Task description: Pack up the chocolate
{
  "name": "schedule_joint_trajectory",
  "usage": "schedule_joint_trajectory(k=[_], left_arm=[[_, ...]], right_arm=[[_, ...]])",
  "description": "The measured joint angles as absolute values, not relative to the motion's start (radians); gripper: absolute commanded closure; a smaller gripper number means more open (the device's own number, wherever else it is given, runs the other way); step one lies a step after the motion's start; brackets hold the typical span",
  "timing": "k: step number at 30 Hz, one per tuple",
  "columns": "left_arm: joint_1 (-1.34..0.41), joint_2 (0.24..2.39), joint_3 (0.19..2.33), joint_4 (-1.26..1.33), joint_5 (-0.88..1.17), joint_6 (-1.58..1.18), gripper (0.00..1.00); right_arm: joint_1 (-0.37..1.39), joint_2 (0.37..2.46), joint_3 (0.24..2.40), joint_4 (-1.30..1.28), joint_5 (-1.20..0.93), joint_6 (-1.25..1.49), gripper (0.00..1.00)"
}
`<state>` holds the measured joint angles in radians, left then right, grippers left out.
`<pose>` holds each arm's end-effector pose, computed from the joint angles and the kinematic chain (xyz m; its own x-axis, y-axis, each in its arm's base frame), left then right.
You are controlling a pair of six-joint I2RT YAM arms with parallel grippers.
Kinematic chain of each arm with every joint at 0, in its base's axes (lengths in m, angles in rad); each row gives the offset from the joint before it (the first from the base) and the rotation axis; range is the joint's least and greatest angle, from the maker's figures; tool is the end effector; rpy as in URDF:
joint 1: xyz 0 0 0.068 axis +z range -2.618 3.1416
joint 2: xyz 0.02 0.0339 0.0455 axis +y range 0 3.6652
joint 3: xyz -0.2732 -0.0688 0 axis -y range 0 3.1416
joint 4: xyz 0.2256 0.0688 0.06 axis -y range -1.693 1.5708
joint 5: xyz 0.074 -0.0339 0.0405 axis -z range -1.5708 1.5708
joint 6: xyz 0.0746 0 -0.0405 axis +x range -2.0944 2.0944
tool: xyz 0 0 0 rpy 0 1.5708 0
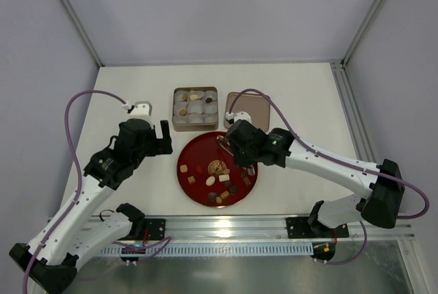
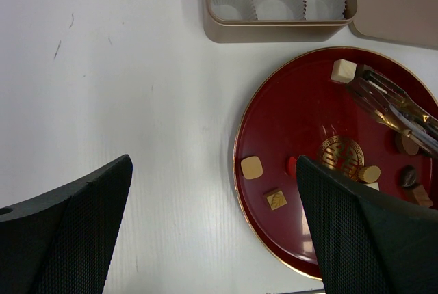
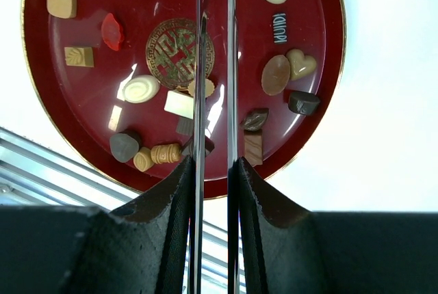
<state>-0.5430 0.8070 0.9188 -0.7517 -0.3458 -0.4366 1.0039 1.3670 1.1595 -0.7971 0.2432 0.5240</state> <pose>0.1536 -0.0632 0.3095 -0.5704 -0.1204 -0.8125 0.0134 0.9877 -0.1558 0.1636 0.2235 0.2697 -0.7674 -0.3011 -0.5661 -0.4221 0.9018 0.0924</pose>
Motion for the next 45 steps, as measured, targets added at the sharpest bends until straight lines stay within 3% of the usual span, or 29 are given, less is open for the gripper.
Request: schedule_joint_trajectory(k=[13,28,45], left_arm=[[-0.543,0.807,0.919,-0.752,-0.346,-0.437,0.00],[-0.543,0.807,0.919,-0.752,-0.346,-0.437,0.00],[-0.543,0.802,0.919,-0.752,-0.346,-0.436,0.00]], right_arm=[[0.944,1.432,1.368,-0.778,0.215,0.451,0.75],[0.823,1.910,1.729,-0.702,0.138,0.366,0.75],[0.810,1.969,1.819,-0.720,0.146,0.357,0.70]])
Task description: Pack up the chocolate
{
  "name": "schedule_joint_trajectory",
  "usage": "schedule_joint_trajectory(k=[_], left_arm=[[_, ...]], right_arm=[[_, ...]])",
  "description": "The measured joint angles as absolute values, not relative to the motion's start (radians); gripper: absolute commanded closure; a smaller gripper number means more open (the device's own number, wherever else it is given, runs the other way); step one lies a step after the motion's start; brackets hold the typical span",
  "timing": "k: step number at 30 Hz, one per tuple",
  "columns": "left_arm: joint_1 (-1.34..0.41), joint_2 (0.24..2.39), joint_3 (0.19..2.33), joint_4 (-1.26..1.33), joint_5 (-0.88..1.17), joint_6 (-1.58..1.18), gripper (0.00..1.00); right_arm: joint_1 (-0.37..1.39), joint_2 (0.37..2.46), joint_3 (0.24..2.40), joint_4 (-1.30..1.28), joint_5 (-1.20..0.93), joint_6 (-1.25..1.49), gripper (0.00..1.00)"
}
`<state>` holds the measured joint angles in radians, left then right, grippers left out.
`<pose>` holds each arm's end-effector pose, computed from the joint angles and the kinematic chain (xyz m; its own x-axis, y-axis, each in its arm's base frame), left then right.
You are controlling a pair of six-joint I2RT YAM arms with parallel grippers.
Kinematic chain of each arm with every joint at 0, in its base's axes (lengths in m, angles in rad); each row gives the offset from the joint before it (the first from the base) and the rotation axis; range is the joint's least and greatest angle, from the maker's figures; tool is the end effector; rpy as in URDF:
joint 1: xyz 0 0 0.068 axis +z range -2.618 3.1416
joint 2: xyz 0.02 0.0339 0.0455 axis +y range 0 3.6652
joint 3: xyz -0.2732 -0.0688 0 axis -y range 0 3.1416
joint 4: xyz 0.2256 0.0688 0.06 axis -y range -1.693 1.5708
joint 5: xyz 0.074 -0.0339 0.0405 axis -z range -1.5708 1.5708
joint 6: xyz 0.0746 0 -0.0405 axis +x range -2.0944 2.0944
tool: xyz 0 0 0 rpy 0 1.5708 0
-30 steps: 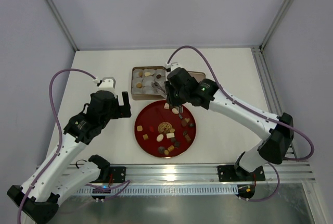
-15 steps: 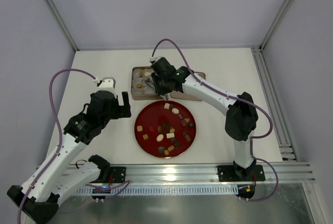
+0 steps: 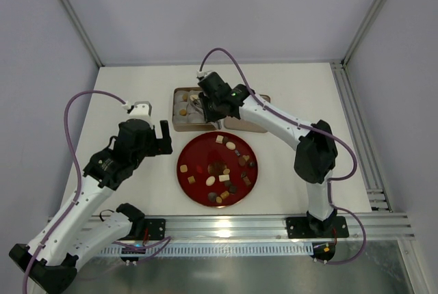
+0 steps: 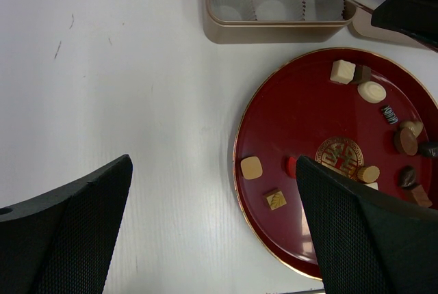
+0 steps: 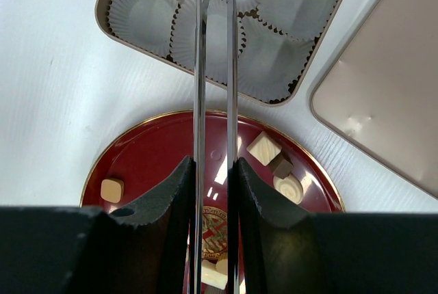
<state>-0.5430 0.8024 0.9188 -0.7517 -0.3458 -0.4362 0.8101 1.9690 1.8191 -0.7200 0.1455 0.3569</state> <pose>0.1529 -0.0627 0.3102 -0.5672 -0.1220 -0.8145 0.0142 0.9874 -0.1578 0.3203 0.3209 0.2780 -0.7216 -0.2567 -0.6430 -0.4271 0.8960 0.1215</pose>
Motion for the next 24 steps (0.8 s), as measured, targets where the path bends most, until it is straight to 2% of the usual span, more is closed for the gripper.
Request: schedule_joint_trajectory(k=[16,24], left_arm=[[-0.543,0.802,0.918,-0.752,-0.346,-0.436,0.00],[-0.543,0.800,0.918,-0.752,-0.346,-0.437,0.00]], right_arm=[[0.807,1.985,1.822,-0.737,0.147,0.356,0.59],[0.807,1.985,1.831,-0.743,0.149,0.353,0.59]])
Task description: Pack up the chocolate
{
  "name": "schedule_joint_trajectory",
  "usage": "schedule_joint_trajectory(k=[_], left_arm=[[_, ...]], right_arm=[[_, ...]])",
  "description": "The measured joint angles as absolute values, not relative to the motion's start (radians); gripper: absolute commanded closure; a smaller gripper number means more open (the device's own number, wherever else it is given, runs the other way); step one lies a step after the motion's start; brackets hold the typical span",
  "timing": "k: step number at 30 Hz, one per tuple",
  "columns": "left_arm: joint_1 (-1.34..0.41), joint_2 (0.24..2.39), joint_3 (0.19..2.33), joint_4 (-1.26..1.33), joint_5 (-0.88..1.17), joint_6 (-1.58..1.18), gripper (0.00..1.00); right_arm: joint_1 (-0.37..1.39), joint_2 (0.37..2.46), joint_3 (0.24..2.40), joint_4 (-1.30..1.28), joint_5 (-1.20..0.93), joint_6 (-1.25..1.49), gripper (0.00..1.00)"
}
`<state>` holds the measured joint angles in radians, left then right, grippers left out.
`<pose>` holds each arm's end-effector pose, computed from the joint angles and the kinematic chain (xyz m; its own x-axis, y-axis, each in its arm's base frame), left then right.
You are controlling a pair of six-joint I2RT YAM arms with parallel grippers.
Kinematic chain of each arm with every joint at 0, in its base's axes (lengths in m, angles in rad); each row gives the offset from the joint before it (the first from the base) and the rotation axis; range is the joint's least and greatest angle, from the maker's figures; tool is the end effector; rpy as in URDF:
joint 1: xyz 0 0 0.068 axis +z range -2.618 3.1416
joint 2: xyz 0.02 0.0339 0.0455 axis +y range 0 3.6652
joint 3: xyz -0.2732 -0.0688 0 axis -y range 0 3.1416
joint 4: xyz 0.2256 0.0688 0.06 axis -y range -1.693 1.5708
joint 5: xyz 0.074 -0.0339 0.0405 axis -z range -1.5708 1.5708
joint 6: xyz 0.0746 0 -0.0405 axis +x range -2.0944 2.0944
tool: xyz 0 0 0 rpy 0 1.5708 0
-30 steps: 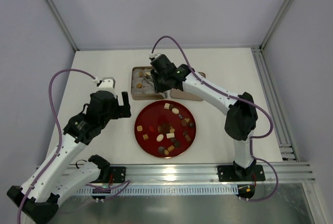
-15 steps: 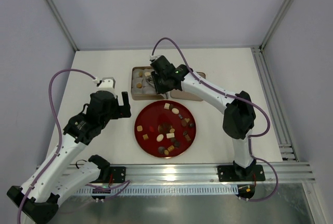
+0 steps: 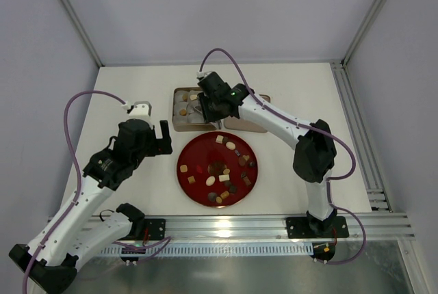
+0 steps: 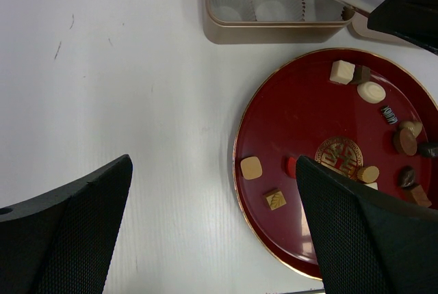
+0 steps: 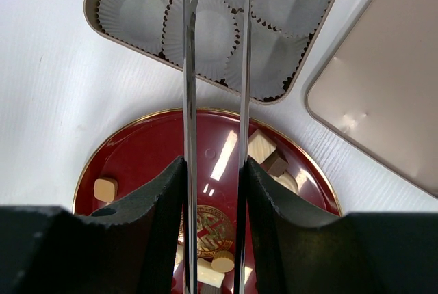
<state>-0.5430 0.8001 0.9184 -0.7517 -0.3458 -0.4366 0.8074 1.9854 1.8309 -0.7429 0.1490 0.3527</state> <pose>0.1525 -0.0625 0.3104 -0.5659 -0.1232 -0.8152 0.0143 0.9872 -0.1590 0.3221 0.3206 0.2726 -0.7319 -0.2707 -0.6253 -0.4237 0.8995 0.1065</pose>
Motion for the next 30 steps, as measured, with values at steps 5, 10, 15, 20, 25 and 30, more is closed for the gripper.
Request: schedule_joint_trajectory(k=[5,10,15,20,25,30], left_arm=[[-0.543,0.797,0.918,-0.752,-0.346,-0.437,0.00],[-0.543,0.796,0.918,-0.752,-0.346,-0.437,0.00],[-0.543,0.796,0.918,-0.752,-0.346,-0.436,0.00],[-0.543,0.796,0.918,-0.752,-0.345,-0.437,0.00],[-0.543,0.797,0.918,-0.751,-0.344,-0.437,0.00],[-0.543,0.797,0.918,-0.751,-0.343,-0.437,0.00]], right_arm=[[0.807,1.969,1.835,-0.764,0.160,0.349,0.59],[0.808,1.847,1.756,-0.770,0.171,0.349,0.59],[0.813,1.608,1.570,-0.767,0.183,0.358,0.59],[0.861,1.411,1.403,-0.769,0.203,0.392,0.59],[0.935,1.317,1.277,-0.783,0.216,0.435,0.59],[0.945,1.277,1.184,-0.797,0.225,0.471,0.59]])
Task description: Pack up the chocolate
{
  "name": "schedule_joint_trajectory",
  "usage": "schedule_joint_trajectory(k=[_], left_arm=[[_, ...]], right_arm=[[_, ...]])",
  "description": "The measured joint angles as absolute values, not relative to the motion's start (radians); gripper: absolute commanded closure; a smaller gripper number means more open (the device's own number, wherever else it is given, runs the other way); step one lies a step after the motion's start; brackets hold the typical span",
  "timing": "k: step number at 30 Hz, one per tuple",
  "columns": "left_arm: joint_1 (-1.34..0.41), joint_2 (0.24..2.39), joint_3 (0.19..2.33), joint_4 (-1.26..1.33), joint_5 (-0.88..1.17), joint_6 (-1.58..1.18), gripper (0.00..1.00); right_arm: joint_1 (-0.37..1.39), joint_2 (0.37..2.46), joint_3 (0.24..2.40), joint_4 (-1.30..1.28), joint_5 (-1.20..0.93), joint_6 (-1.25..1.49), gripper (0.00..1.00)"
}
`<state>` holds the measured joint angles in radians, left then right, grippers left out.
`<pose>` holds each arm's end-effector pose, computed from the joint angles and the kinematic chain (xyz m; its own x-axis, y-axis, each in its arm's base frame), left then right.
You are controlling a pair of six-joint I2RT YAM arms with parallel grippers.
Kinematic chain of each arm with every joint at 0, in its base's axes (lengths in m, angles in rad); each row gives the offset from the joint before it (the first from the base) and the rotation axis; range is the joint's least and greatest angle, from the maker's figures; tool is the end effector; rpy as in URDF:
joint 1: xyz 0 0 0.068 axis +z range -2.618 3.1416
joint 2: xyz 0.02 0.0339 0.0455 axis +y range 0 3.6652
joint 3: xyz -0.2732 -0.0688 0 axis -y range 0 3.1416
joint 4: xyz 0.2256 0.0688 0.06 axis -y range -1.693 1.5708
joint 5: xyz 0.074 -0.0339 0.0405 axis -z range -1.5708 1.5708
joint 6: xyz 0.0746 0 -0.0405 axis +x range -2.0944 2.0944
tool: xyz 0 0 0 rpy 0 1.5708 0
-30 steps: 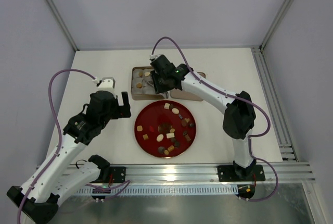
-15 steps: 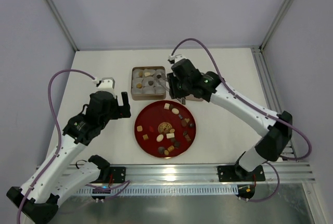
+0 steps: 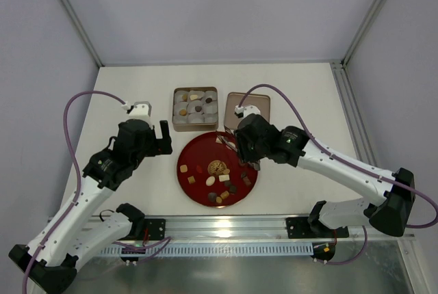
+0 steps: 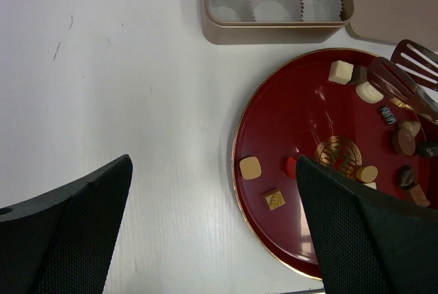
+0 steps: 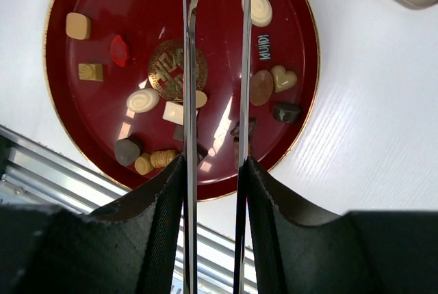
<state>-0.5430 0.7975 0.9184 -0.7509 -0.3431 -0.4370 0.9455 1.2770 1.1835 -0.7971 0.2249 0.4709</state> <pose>0.1520 -0.0625 0.3108 -0.5644 -0.1249 -0.8160 0.0165 0.9866 -0.1624 0.1677 0.2038 0.2996 -0.7269 -0.2513 -0.6391 -0.4247 0.8958 0.1308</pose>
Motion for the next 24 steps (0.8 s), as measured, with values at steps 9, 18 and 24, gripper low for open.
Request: schedule_joint_trajectory(k=[9,18,24], left_arm=[[-0.543,0.797,0.918,-0.751,-0.341,-0.437,0.00],[-0.543,0.800,0.918,-0.751,-0.341,-0.437,0.00],[-0.543,0.801,0.918,-0.751,-0.341,-0.437,0.00]], right_arm=[[0.945,1.274,1.112,-0.811,0.238,0.479,0.58],[0.946,1.275,1.079,-0.818,0.261,0.476,0.58],[0.946,1.299,1.065,-0.810,0.260,0.471,0.58]])
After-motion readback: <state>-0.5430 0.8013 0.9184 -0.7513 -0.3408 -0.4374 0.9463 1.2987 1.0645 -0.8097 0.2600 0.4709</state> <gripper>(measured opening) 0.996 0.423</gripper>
